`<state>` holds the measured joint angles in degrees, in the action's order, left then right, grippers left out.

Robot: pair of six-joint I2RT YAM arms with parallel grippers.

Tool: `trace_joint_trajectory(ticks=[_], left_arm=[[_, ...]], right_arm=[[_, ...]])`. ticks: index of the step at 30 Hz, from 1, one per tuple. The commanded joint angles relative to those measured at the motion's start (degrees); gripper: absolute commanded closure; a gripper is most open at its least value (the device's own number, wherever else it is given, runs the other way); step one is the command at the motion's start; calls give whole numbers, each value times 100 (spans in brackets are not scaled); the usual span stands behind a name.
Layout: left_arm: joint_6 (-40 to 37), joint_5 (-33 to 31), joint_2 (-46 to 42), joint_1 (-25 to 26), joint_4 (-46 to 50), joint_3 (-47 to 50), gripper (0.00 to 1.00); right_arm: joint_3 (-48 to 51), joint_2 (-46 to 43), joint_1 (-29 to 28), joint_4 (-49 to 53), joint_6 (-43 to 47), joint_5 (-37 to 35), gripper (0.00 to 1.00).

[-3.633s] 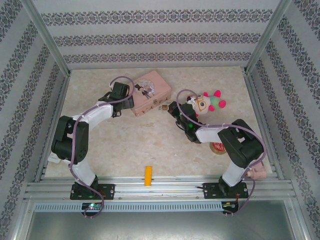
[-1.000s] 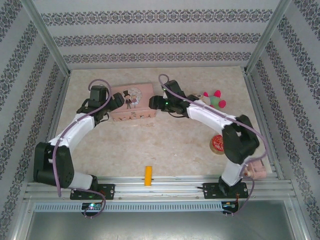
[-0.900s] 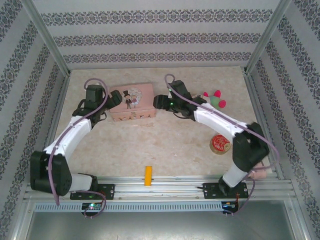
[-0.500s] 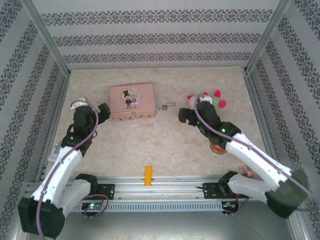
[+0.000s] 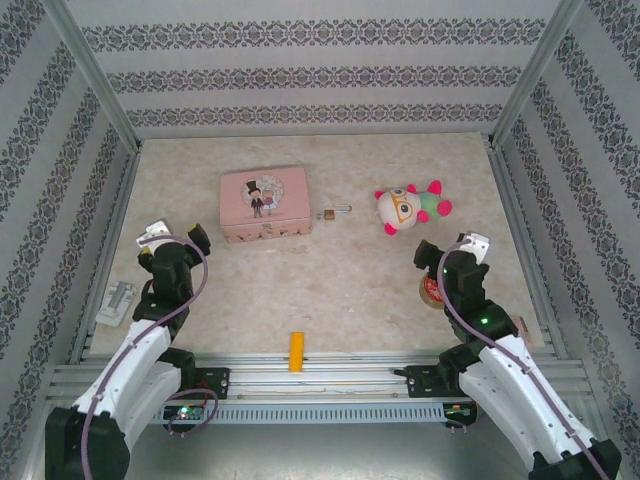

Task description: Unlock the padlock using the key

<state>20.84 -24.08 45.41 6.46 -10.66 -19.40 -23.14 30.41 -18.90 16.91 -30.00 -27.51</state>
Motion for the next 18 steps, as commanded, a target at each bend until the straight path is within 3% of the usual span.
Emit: trace_joint_trajectory(ticks=[1, 7, 12, 18], left_arm=[[-546, -167, 462, -144, -1171, 93, 1], [-981, 308, 1532, -333, -2481, 221, 1], [-1220, 817, 2325, -525, -3821, 430, 1], [-1610, 1271, 2831, -653, -4184, 278, 1]], right_arm=[[588, -228, 152, -1077, -43, -556, 2], [1195, -88, 298, -2484, 942, -766, 2], [1148, 637, 413, -3539, 2088, -297, 2], [1131, 1685, 475, -4468, 2820, -20, 2]])
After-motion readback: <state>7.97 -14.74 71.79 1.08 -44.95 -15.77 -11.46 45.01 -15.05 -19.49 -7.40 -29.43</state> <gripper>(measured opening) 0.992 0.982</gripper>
